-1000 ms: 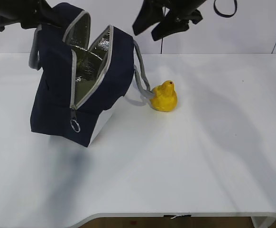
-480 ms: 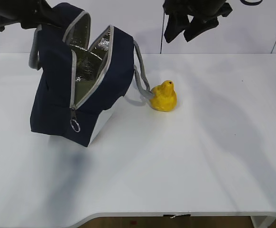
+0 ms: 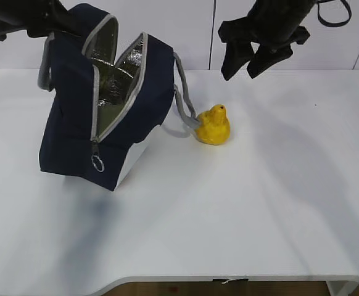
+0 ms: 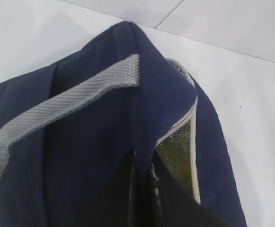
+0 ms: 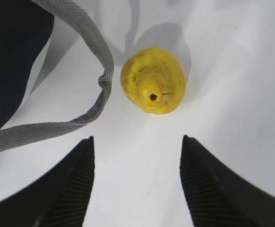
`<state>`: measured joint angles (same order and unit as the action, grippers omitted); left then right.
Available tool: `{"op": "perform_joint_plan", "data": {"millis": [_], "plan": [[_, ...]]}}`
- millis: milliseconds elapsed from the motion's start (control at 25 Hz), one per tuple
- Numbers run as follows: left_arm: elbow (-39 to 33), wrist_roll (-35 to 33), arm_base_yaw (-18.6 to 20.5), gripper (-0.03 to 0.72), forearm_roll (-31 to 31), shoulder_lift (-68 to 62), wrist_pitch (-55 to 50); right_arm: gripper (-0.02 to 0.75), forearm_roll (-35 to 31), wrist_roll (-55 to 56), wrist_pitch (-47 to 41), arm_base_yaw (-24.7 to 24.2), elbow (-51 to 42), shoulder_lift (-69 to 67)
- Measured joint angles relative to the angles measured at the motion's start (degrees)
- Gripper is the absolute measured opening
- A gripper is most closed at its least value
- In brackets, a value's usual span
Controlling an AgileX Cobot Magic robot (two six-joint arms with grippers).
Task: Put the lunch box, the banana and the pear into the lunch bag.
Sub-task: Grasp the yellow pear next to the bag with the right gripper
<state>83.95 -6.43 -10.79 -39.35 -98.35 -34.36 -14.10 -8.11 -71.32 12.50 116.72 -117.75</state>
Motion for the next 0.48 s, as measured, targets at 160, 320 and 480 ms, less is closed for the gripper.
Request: {"op": "perform_joint_plan", "data": {"millis": [160,320,480], "plan": [[0.0,0.0,0.0,-0.006,0.0,0.0,0.0,0.459,0.2,0.0,0.0,0.0,-0.9,0.0],[0.0,0.0,0.0,-0.006,0.0,0.0,0.0,0.459,0.2,0.0,0.0,0.0,-0.9,-0.3],[0.0,0.0,0.0,-0.006,0.0,0.0,0.0,0.459,0.2,0.0,0.0,0.0,-0.9,-2.2]]}}
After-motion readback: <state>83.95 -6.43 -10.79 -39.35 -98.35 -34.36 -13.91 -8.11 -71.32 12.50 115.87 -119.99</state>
